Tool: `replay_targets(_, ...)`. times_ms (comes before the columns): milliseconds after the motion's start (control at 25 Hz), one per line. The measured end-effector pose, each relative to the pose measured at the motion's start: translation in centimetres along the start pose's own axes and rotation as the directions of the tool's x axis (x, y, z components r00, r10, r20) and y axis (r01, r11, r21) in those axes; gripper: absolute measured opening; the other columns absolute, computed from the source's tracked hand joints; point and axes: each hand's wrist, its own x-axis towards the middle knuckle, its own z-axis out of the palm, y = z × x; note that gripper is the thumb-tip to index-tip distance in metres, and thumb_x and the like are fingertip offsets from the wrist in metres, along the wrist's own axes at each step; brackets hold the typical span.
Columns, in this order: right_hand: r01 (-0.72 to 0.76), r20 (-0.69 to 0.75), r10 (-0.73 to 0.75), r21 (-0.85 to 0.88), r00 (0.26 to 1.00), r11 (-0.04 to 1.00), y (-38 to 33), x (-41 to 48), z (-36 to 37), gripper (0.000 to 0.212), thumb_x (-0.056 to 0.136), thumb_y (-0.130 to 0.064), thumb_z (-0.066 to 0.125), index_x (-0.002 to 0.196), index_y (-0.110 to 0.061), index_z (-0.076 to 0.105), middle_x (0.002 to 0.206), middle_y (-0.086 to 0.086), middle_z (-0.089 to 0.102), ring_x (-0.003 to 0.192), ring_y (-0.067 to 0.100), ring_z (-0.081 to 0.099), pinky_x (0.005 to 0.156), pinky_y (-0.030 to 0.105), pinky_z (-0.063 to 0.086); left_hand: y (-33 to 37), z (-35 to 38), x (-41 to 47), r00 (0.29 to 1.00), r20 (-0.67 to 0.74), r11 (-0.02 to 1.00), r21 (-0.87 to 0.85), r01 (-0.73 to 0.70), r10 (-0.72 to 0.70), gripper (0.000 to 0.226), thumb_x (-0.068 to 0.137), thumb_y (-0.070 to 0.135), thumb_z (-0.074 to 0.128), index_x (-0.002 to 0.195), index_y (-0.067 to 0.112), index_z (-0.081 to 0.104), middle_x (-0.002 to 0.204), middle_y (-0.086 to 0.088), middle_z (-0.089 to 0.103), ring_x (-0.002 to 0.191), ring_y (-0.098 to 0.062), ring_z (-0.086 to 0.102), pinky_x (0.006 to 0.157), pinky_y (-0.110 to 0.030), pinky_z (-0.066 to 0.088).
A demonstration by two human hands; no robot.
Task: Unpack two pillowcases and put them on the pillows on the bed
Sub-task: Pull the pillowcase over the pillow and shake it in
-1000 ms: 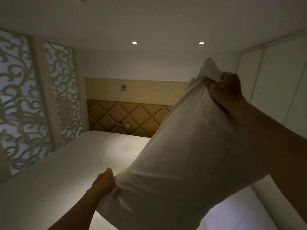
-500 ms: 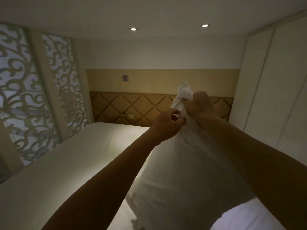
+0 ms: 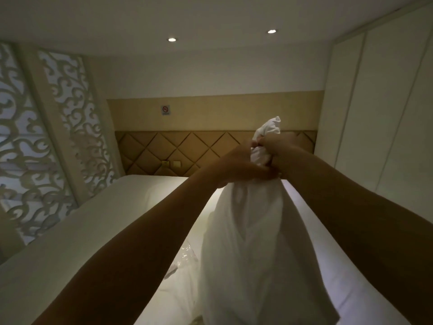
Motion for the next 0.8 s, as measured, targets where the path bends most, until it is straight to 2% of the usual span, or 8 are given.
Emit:
replay_targets(120, 0.022, -0.128, -0.017, 0.038, 0.992, 0.999, 2.8, 0.1, 0.9, 0.032, 0.085, -0.028, 0.071, 0.101, -0.006, 0.055, 0.091, 0.008, 0.062, 0.083, 0.021, 0.061, 0.054, 0.027, 0.046, 0.1, 1.5, 0.4, 0.989, 0.113, 0.898, 0.44, 0.032, -0.091, 0.055, 0.092, 0.032, 0.066, 0.137, 0.008, 0.047, 0.128, -0.012, 0.056, 0.12, -0.026, 0.054, 0.105, -0.035, 0.044)
replay_targets(240, 0.026, -0.1, -0.023, 0.025, 0.995, 0.999, 4.8, 0.2, 2.5, 0.046, 0.083, -0.039, 0.071, 0.107, -0.004, 0.055, 0.097, 0.011, 0.063, 0.087, 0.026, 0.065, 0.065, 0.033, 0.053, -1.6, 3.0, 0.2, 0.972, 0.044, 0.708, 0.693, 0.137, -0.231, 0.048, 0.095, 0.039, 0.058, 0.134, 0.011, 0.053, 0.128, -0.011, 0.057, 0.118, -0.024, 0.053, 0.101, -0.032, 0.043)
replay_targets(400, -0.005, -0.014, 0.007, 0.16, 1.0, 0.987, 6.0, -1.6, 2.8, 0.047, 0.08, -0.03, 0.078, 0.114, -0.006, 0.056, 0.104, 0.015, 0.065, 0.096, 0.032, 0.067, 0.086, 0.048, 0.057, -5.7, 3.2, 0.1, 0.967, -0.193, 0.718, 0.648, 0.254, -0.168, 0.035, 0.09, 0.033, 0.061, 0.115, 0.008, 0.06, 0.107, -0.008, 0.065, 0.083, -0.017, 0.053, 0.074, -0.029, 0.046)
replay_targets(520, -0.095, 0.295, 0.009, 0.282, 0.956, 0.955, 7.9, -4.1, 0.9, 0.033, 0.089, -0.027, 0.071, 0.112, -0.006, 0.06, 0.107, 0.016, 0.068, 0.096, 0.031, 0.068, 0.083, 0.045, 0.059, -8.1, 2.5, -0.5, 0.929, -0.317, 0.758, 0.554, 0.344, -0.19, 0.031, 0.092, 0.036, 0.057, 0.108, 0.009, 0.06, 0.098, -0.006, 0.064, 0.081, -0.019, 0.055, 0.069, -0.03, 0.045)
replay_targets(560, -0.104, 0.348, 0.028, 0.203, 0.937, 0.974, 9.2, -4.7, 0.1, 0.031, 0.092, -0.032, 0.067, 0.109, -0.007, 0.061, 0.108, 0.017, 0.069, 0.095, 0.03, 0.068, 0.08, 0.042, 0.059, -8.9, 1.9, -0.6, 0.906, -0.357, 0.755, 0.523, 0.395, -0.227, 0.033, 0.093, 0.038, 0.056, 0.107, 0.009, 0.059, 0.097, -0.006, 0.061, 0.082, -0.019, 0.055, 0.069, -0.03, 0.043)
replay_targets(640, -0.096, 0.303, 0.135, -0.141, 0.943, 0.985, 13.0, -5.7, -1.2, 0.032, 0.093, -0.042, 0.062, 0.099, -0.011, 0.061, 0.105, 0.015, 0.066, 0.088, 0.026, 0.065, 0.069, 0.036, 0.057, -10.0, 0.7, -0.7, 0.863, -0.408, 0.727, 0.488, 0.483, -0.3, 0.036, 0.092, 0.036, 0.058, 0.112, 0.007, 0.058, 0.103, -0.007, 0.06, 0.088, -0.021, 0.055, 0.07, -0.03, 0.041)
replay_targets(720, -0.114, 0.259, 0.242, -0.427, 0.935, 0.897, 16.9, -6.2, -0.8, 0.036, 0.092, -0.046, 0.061, 0.102, -0.011, 0.059, 0.104, 0.012, 0.064, 0.088, 0.025, 0.063, 0.072, 0.039, 0.057, -10.9, -0.1, -0.4, 0.835, -0.435, 0.732, 0.437, 0.523, -0.337, 0.038, 0.089, 0.034, 0.062, 0.114, 0.007, 0.056, 0.106, -0.007, 0.06, 0.091, -0.022, 0.057, 0.073, -0.03, 0.043)
replay_targets(800, -0.155, 0.27, 0.292, -0.433, 0.918, 0.888, 18.6, -6.4, 0.8, 0.041, 0.093, -0.042, 0.06, 0.116, -0.008, 0.055, 0.115, 0.015, 0.06, 0.1, 0.031, 0.061, 0.086, 0.046, 0.056, -11.3, -0.1, -0.2, 0.813, -0.448, 0.754, 0.365, 0.546, -0.372, 0.043, 0.086, 0.035, 0.068, 0.115, 0.007, 0.053, 0.103, -0.006, 0.057, 0.095, -0.023, 0.058, 0.076, -0.031, 0.045)
